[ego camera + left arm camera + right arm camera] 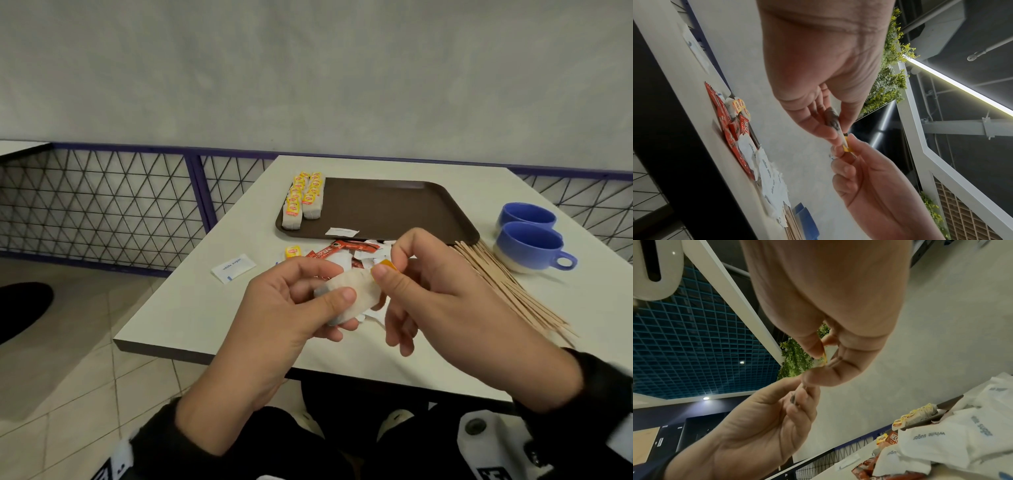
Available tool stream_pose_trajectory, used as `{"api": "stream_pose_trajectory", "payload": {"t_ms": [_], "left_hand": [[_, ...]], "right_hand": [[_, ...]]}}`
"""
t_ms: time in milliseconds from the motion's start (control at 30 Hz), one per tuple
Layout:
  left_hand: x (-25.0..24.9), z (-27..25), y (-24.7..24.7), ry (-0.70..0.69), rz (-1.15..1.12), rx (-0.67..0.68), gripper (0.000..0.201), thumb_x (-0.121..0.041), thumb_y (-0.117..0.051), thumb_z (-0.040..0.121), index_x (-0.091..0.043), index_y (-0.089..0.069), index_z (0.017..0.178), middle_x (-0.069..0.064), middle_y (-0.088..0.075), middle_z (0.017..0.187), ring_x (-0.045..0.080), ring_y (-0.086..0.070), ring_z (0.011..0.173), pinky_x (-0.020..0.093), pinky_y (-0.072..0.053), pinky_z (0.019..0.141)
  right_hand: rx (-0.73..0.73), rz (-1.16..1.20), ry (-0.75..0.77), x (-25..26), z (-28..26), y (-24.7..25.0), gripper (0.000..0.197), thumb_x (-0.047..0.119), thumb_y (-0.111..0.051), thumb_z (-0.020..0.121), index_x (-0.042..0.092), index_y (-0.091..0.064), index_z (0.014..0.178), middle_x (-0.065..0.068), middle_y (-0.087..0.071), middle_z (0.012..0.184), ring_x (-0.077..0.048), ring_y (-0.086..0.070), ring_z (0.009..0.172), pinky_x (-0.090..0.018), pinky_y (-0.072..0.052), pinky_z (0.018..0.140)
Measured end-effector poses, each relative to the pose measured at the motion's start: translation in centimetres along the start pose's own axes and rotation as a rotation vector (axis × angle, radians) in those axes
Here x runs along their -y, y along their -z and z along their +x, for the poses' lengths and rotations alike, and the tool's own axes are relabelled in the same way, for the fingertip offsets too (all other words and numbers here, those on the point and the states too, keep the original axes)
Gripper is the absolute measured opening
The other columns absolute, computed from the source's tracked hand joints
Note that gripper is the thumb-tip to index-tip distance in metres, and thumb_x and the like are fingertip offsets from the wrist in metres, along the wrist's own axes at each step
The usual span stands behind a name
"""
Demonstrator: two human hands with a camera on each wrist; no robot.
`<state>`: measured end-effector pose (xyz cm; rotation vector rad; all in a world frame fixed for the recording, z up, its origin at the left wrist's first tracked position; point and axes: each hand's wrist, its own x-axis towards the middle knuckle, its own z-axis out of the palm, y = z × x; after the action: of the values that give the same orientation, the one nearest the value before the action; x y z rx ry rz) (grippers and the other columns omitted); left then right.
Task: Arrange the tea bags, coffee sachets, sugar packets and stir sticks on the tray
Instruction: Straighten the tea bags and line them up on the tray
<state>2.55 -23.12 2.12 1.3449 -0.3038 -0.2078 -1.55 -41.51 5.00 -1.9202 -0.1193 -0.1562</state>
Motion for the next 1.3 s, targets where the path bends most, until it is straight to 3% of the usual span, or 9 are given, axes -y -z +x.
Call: {"api": "stream_pose_trajectory", "payload": {"t_ms": [233, 333, 467, 600, 667, 767, 1000, 1167, 1300], "left_hand": [[0.4, -0.1, 0.0, -0.031, 0.089, -0.013, 0.024, -0.003, -0.075, 0.083, -0.009, -0.069, 0.105, 0.012, -0.078, 0.088, 0.027, -0.072, 0.063, 0.028, -0.055, 0.054], [0.7, -0.1, -0.1, -0.069, 0.127, -0.035, 0.023, -0.003, -0.076, 0.083, -0.011, -0.069, 0.104, 0.013, -0.077, 0.085, 0.026, -0.07, 0.061, 0.027, -0.052, 0.053], [0.9, -0.2, -0.3, -0.113, 0.15, -0.075, 0.021, -0.004, -0.076, 0.084, -0.011, -0.069, 0.102, 0.01, -0.077, 0.085, 0.024, -0.07, 0.06, 0.028, -0.053, 0.052], [0.9, -0.2, -0.3, -0.154, 0.169, -0.099, 0.021, -0.007, -0.077, 0.083, -0.014, -0.069, 0.102, 0.002, -0.078, 0.089, 0.019, -0.072, 0.064, 0.03, -0.056, 0.054], [0.9, -0.2, -0.2, -0.175, 0.146, -0.098, 0.022, -0.004, -0.076, 0.083, -0.013, -0.069, 0.101, 0.003, -0.077, 0.091, 0.019, -0.071, 0.064, 0.028, -0.054, 0.053], [0.8, -0.3, -0.2, -0.193, 0.121, -0.093, 0.022, -0.001, -0.076, 0.082, -0.011, -0.07, 0.1, 0.004, -0.077, 0.091, 0.021, -0.07, 0.066, 0.024, -0.054, 0.054], [0.7, -0.5, -0.4, -0.225, 0.103, -0.12, 0.018, -0.001, -0.075, 0.083, -0.012, -0.068, 0.095, 0.007, -0.077, 0.088, 0.024, -0.074, 0.068, 0.034, -0.06, 0.057], [0.5, -0.4, -0.6, -0.216, 0.09, -0.134, 0.019, 0.001, -0.075, 0.083, -0.005, -0.063, 0.097, 0.008, -0.077, 0.088, 0.028, -0.075, 0.07, 0.041, -0.062, 0.062], [0.6, -0.3, -0.6, -0.223, 0.085, -0.15, 0.022, -0.001, -0.076, 0.081, -0.008, -0.061, 0.096, 0.012, -0.077, 0.089, 0.028, -0.075, 0.074, 0.039, -0.062, 0.06]], "right_hand": [[0.08, 0.302, -0.19, -0.2, 0.7, 0.5, 0.014, 0.017, -0.065, 0.096, 0.009, -0.055, 0.09, -0.013, -0.059, 0.08, -0.025, -0.055, 0.057, -0.031, -0.043, 0.044], [0.124, 0.346, -0.195, -0.5, 0.8, 0.3, 0.015, 0.01, -0.07, 0.09, 0.009, -0.056, 0.085, -0.013, -0.053, 0.077, -0.023, -0.053, 0.055, -0.028, -0.039, 0.043], [0.102, 0.29, -0.16, -0.7, 0.7, -0.1, 0.018, 0.01, -0.082, 0.08, 0.006, -0.065, 0.081, -0.016, -0.057, 0.074, -0.024, -0.055, 0.057, -0.03, -0.043, 0.045], [0.013, 0.245, -0.12, -0.7, 0.7, -0.1, 0.008, 0.005, -0.076, 0.086, 0.002, -0.073, 0.079, -0.014, -0.067, 0.076, -0.026, -0.064, 0.061, -0.034, -0.049, 0.049], [-0.015, 0.23, -0.114, -0.7, 0.7, -0.2, 0.002, 0.003, -0.073, 0.088, 0.001, -0.072, 0.087, -0.015, -0.069, 0.076, -0.027, -0.067, 0.062, -0.036, -0.053, 0.053], [-0.033, 0.317, -0.164, -0.7, 0.8, -0.2, 0.017, -0.001, -0.074, 0.086, 0.002, -0.068, 0.102, -0.022, -0.072, 0.081, -0.03, -0.07, 0.065, -0.035, -0.055, 0.057], [0.082, 0.642, -0.349, -0.3, 1.0, -0.2, 0.013, 0.007, -0.07, 0.086, 0.005, -0.065, 0.098, -0.02, -0.073, 0.095, -0.031, -0.071, 0.083, -0.036, -0.06, 0.069], [0.098, 0.663, -0.381, -0.1, 1.2, -0.5, 0.015, 0.015, -0.071, 0.083, 0.011, -0.065, 0.096, -0.011, -0.069, 0.09, -0.018, -0.06, 0.071, -0.029, -0.046, 0.058], [0.02, 0.609, -0.269, -0.1, 1.4, -0.9, 0.006, 0.007, -0.069, 0.089, 0.006, -0.064, 0.093, -0.014, -0.063, 0.081, -0.018, -0.057, 0.061, -0.026, -0.045, 0.05]]}}
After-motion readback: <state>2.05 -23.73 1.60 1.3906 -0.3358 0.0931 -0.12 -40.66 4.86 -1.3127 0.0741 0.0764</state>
